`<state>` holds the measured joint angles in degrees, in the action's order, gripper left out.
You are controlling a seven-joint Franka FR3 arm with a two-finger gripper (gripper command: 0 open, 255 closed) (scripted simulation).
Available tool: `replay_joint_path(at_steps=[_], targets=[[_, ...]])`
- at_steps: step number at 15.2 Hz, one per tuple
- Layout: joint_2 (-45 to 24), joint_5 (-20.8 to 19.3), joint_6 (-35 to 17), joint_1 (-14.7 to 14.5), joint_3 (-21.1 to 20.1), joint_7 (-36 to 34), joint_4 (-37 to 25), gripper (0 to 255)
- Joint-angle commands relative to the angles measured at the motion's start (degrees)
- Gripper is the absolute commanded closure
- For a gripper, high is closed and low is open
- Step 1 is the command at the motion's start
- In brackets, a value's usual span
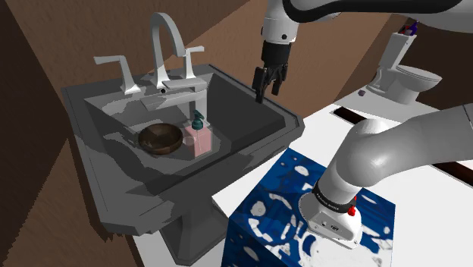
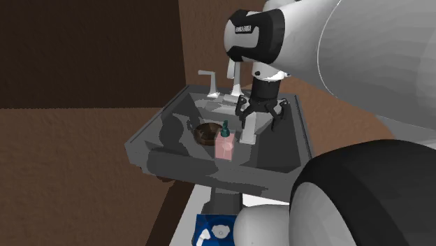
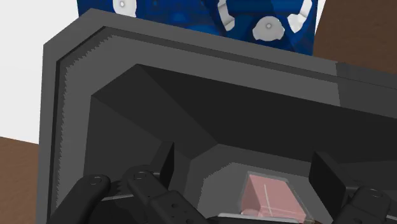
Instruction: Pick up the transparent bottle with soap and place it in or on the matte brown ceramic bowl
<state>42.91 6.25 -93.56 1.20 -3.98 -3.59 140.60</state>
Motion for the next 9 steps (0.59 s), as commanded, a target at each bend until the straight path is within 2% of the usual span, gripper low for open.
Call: replay_joint_path(at_steps=[1,9], targets=[[0.0,0.0,0.0,0.0,0.0,0.0,0.0,0],[-18.0,0.6,-10.5,-0.8,-4.6,-3.5,-7.2,0]])
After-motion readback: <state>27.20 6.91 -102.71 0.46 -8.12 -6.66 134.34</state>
